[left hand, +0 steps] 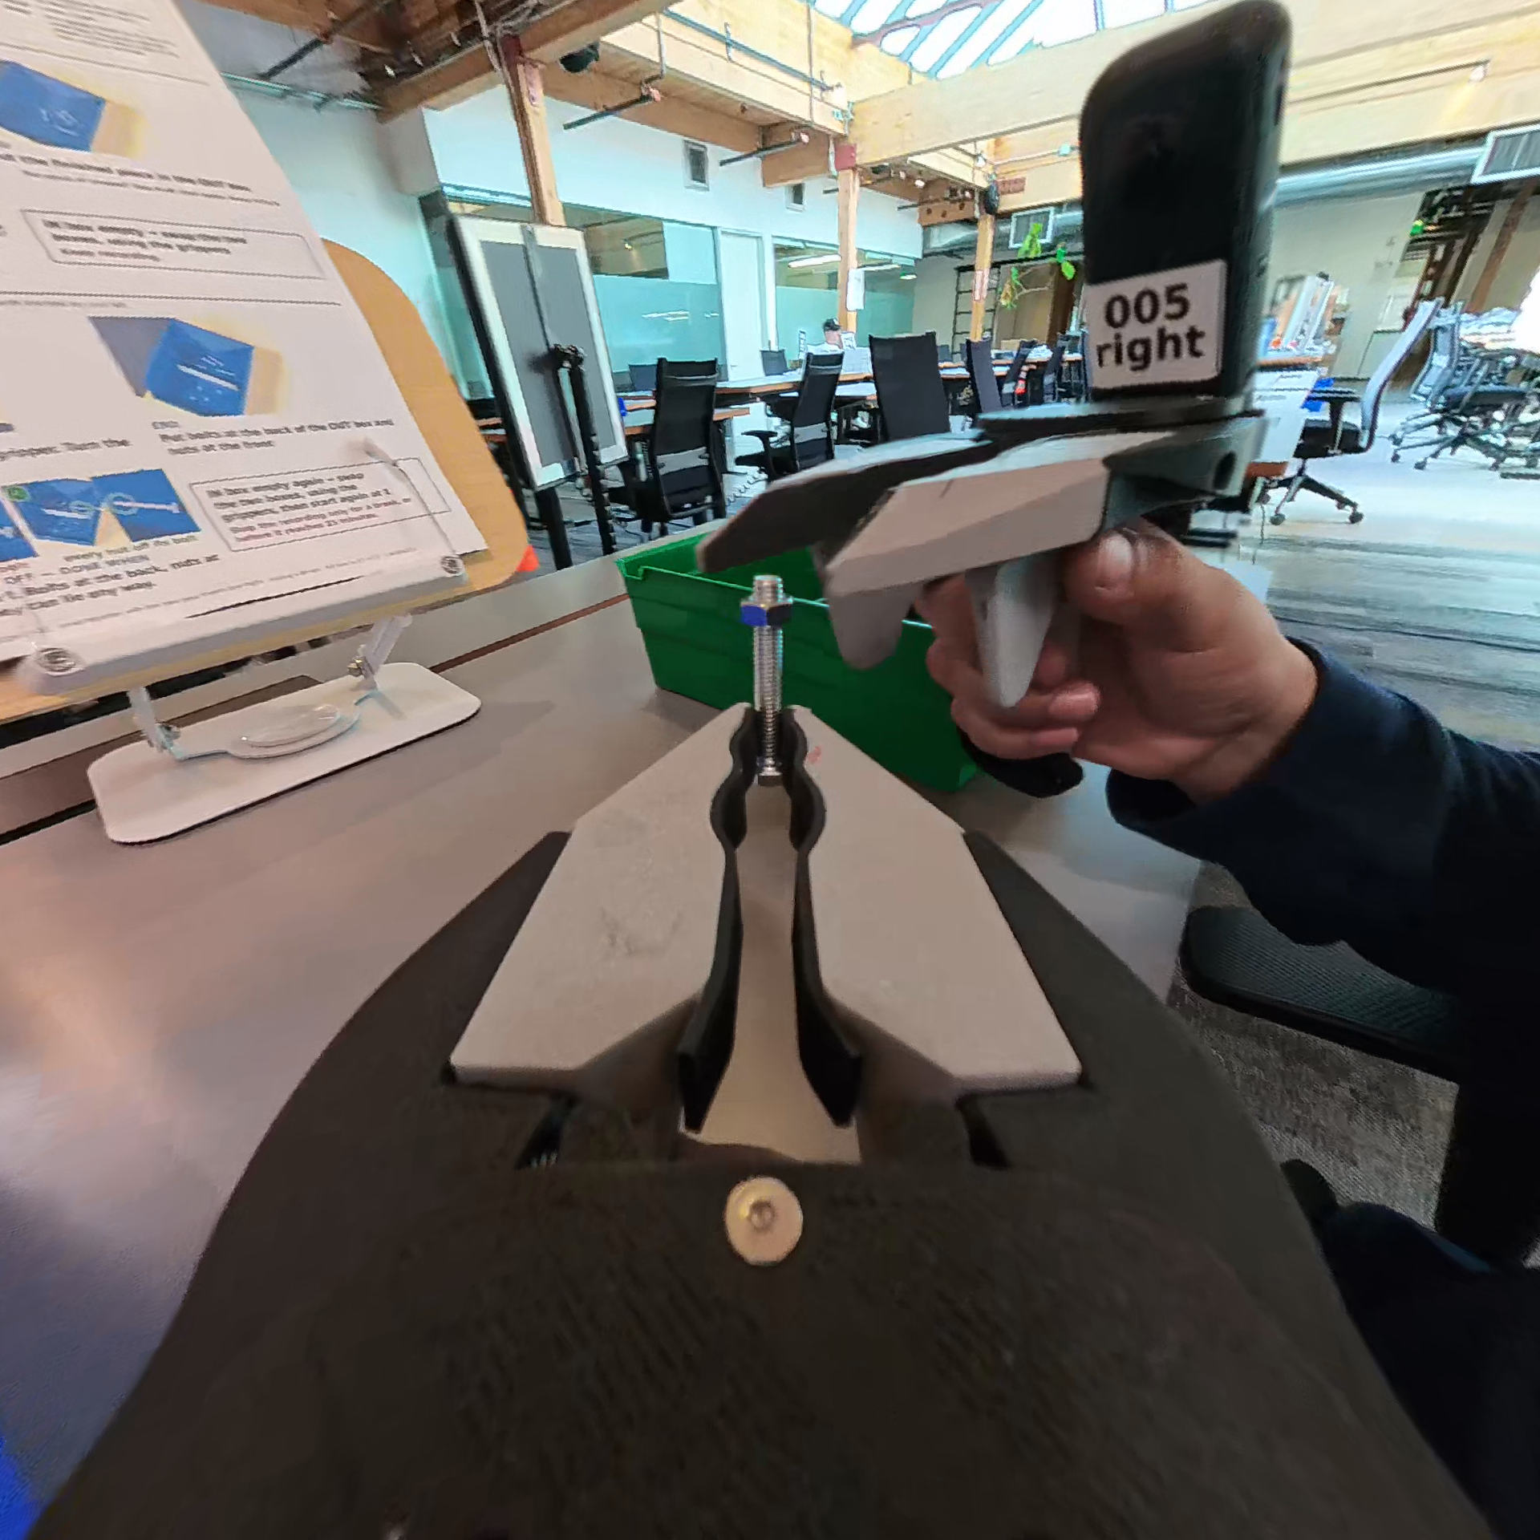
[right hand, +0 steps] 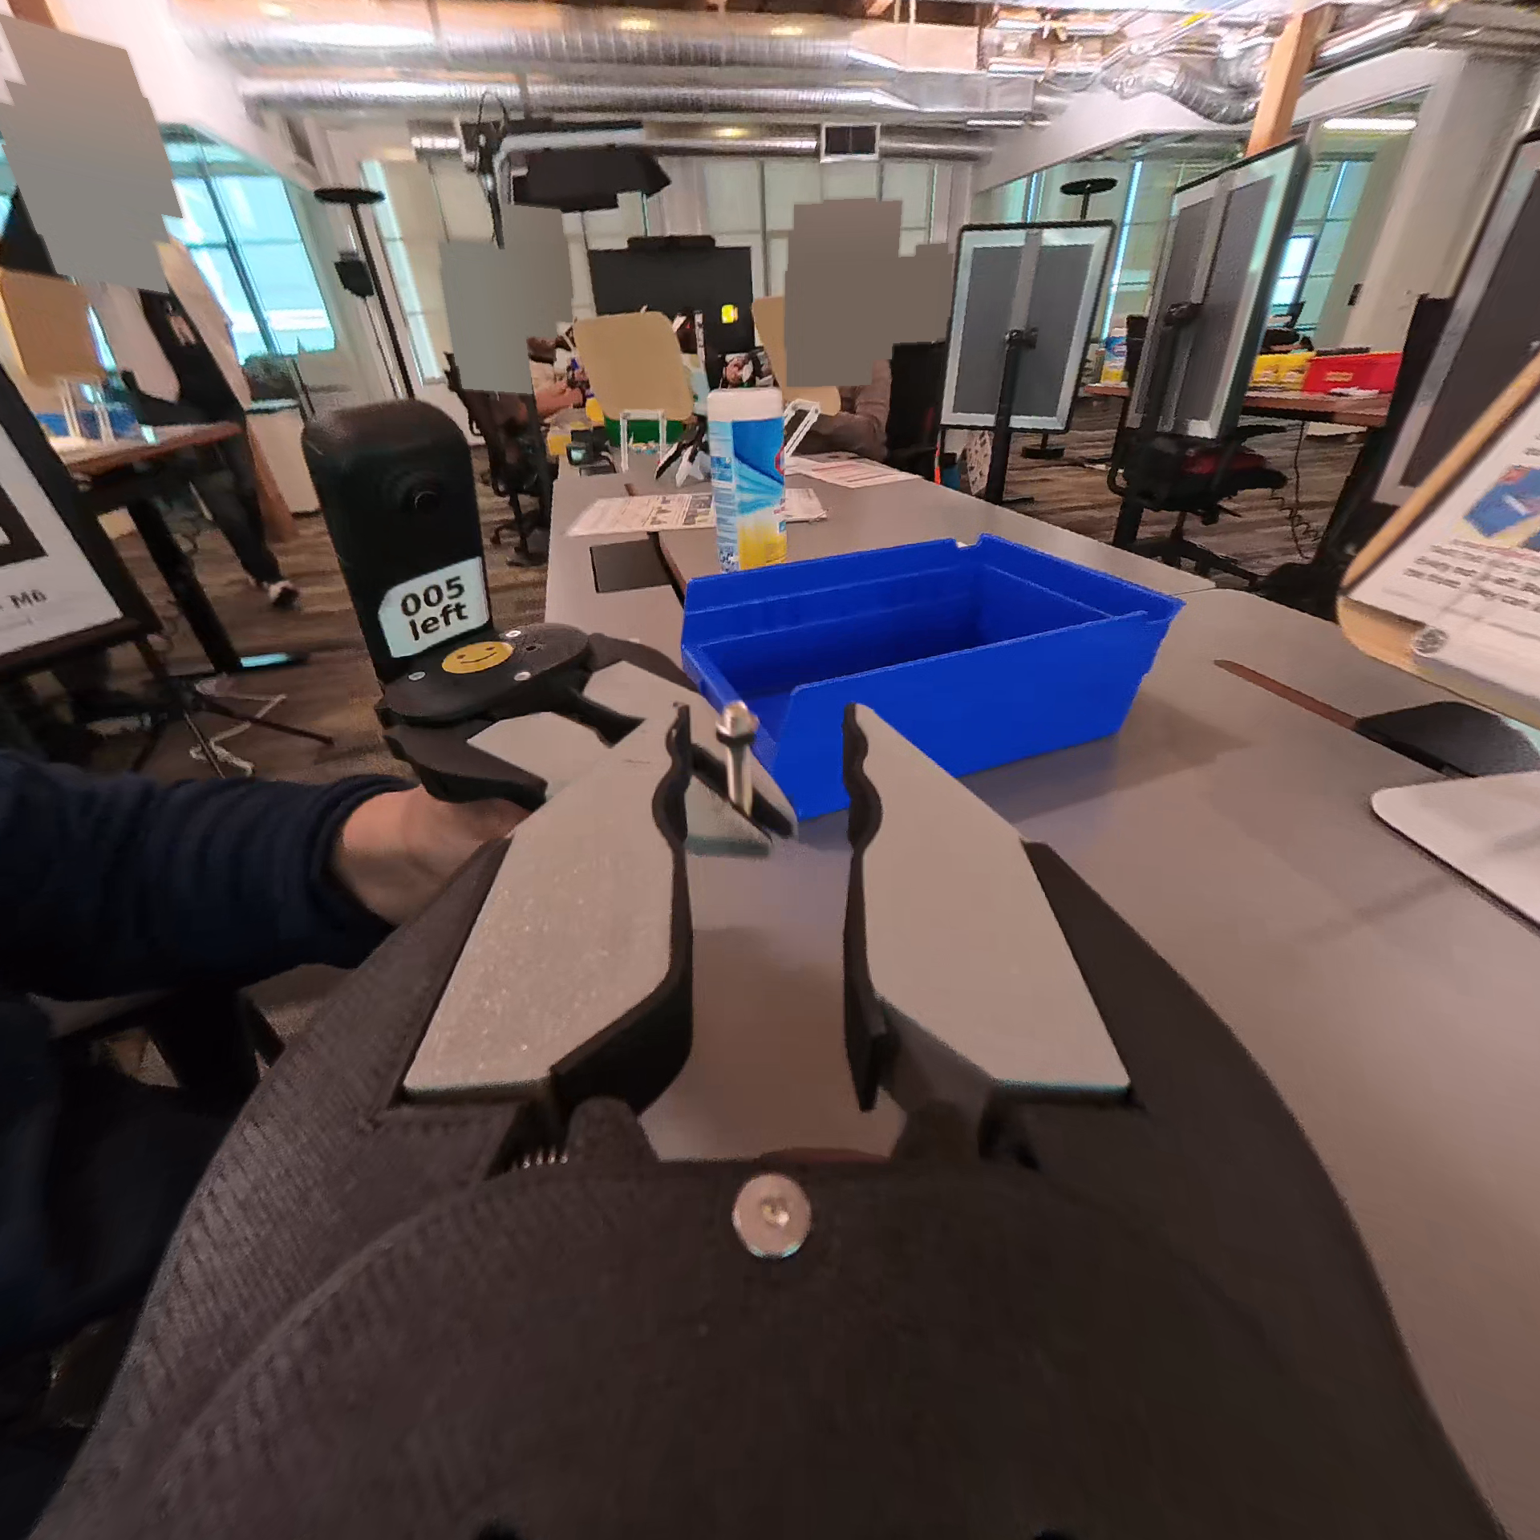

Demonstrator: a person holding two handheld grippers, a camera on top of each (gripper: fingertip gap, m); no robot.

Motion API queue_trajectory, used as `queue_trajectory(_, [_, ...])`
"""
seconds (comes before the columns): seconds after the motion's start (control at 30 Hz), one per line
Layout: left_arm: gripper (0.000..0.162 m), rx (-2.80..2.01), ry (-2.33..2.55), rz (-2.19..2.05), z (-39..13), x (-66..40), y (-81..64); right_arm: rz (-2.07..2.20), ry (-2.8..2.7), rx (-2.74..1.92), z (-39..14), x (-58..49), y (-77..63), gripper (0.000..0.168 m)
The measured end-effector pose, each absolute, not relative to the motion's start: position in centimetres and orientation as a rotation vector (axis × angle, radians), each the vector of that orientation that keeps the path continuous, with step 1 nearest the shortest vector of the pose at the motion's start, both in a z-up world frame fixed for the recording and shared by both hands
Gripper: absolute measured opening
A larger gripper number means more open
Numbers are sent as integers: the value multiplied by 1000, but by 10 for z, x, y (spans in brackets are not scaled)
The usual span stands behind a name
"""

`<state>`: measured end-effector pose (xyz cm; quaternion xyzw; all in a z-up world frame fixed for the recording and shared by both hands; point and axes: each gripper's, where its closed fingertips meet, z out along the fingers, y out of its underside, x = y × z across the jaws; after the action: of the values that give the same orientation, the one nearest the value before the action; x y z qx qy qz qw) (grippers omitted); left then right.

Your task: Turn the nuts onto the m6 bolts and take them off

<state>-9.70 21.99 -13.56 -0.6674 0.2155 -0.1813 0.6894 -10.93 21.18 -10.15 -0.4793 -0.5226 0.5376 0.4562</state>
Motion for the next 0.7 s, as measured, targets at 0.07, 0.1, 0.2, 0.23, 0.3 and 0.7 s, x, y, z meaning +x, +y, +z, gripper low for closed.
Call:
queue_trajectory(0.07, [3, -1493, 507, -407, -139, -87, 218, 1299, -1325, -1168, -106, -116, 202, 33])
queue_trajectory(0.1, [3, -1490, 513, -410, -139, -85, 217, 1283, -1335, -1170, -108, -118, 201, 32])
queue_trajectory(0.2, [3, -1471, 488, -382, -131, -93, 216, 1241, -1306, -1185, -108, -112, 216, 34])
queue_trajectory(0.23, [3, -1465, 476, -385, -128, -99, 216, 1257, -1287, -1204, -107, -108, 222, 30])
queue_trajectory(0.3, [3, -1459, 442, -404, -124, -108, 216, 1273, -1232, -1222, -102, -100, 234, 26])
queue_trajectory(0.7, [3, -1469, 506, -364, -130, -91, 214, 1272, -1295, -1203, -107, -112, 214, 37])
